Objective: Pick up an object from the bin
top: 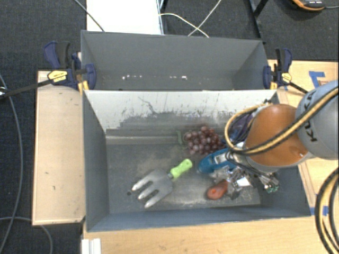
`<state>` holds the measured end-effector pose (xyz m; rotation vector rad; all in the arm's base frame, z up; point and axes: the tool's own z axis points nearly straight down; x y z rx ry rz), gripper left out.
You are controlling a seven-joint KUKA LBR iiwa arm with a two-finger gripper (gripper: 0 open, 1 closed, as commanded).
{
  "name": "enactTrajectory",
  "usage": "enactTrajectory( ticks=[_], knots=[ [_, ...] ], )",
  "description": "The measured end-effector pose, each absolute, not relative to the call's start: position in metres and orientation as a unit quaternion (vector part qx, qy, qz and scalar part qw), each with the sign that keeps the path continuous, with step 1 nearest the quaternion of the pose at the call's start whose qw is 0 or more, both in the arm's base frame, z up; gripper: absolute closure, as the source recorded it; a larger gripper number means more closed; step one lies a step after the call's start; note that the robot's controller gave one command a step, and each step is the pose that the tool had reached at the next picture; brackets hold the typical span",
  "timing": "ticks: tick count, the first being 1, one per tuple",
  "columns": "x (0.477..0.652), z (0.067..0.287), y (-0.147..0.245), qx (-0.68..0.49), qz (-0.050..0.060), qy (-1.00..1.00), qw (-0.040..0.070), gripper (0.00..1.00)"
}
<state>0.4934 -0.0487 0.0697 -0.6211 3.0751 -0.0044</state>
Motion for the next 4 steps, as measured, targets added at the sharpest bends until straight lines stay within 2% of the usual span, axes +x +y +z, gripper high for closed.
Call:
enactTrajectory(
  ticks=[1,2,3,4],
  knots=[
    [0.493,0.07,-0.049,-0.199,-0.001,0.98,0.002,1.0],
    [0.493,0.092,-0.048,-0.199,0.0,0.98,0.002,1.0],
    [0.492,0.129,-0.047,-0.198,0.0,0.98,0.001,1.0],
    [0.493,0.155,-0.048,-0.197,-0.001,0.98,0.003,1.0]
  ],
)
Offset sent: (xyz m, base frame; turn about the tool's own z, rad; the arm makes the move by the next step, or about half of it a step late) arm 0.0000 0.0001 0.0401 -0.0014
